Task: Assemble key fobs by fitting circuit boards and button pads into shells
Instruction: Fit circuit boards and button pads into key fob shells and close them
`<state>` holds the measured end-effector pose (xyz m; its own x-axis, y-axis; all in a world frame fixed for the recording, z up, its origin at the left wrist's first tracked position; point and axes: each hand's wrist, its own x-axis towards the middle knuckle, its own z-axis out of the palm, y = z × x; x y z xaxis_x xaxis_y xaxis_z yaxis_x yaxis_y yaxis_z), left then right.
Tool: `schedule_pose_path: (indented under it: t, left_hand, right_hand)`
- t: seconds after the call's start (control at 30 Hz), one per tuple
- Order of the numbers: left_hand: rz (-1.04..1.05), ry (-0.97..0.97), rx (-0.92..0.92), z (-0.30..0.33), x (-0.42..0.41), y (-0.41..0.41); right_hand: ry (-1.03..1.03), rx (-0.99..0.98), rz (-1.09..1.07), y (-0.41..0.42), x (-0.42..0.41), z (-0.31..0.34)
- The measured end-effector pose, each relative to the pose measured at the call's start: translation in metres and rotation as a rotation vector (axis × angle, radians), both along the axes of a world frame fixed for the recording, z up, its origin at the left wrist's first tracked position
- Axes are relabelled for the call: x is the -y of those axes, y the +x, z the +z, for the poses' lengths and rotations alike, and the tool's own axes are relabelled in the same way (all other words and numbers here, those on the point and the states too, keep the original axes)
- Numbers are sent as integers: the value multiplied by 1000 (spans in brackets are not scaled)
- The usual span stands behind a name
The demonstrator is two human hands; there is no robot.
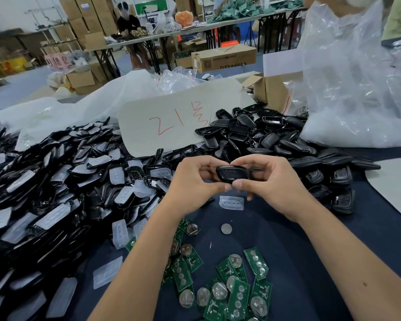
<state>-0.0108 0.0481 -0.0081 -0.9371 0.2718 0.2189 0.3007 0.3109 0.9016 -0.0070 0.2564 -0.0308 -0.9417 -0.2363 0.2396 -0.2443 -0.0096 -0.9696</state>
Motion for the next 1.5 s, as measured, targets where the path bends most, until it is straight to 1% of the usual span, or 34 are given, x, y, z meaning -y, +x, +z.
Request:
schedule_pose_path:
  t: [0.27, 0.53, 0.63, 0.7, 0.73, 0.8, 0.9, 1.0, 1.1, 1.2, 1.33, 1.5]
  left_hand:
    - [13, -57, -1, 3, 0, 1]
    - [45, -60, -1, -1, -2, 0]
    - [41, 31, 51, -3, -6, 1]
    - [35, 150, 116, -4, -9, 3]
    - [36, 239, 167, -4, -12, 3]
    - [82, 420, 272, -4, -18, 5]
    - [175, 529, 325, -7, -23, 6]
    - [146, 592, 298, -8, -20, 3]
    - [96, 561, 224, -5, -18, 3]
    - [54, 518, 154, -6, -16, 3]
    - [19, 501, 123, -3, -11, 3]
    - [15, 453, 12, 0, -7, 3]
  right_hand:
    - [9, 6, 33, 1, -3, 2]
    - [52, -20, -20, 0, -1, 1]
    - [66, -27, -55, 0, 1, 0]
    - [65, -53, -95, 0, 0, 0]
    - [75, -74, -116, 0, 1, -1]
    - [116, -126, -170, 0, 3, -2]
    - [153, -189, -198, 1, 8, -2]
    - [34, -135, -149, 1, 9, -1]
    - [-81, -88, -197, 0, 10, -1]
    - [-117, -73, -174, 1, 10, 0]
    - [-184, -61, -133, 4, 8, 4]
    - [-179, -107, -139, 6, 9, 6]
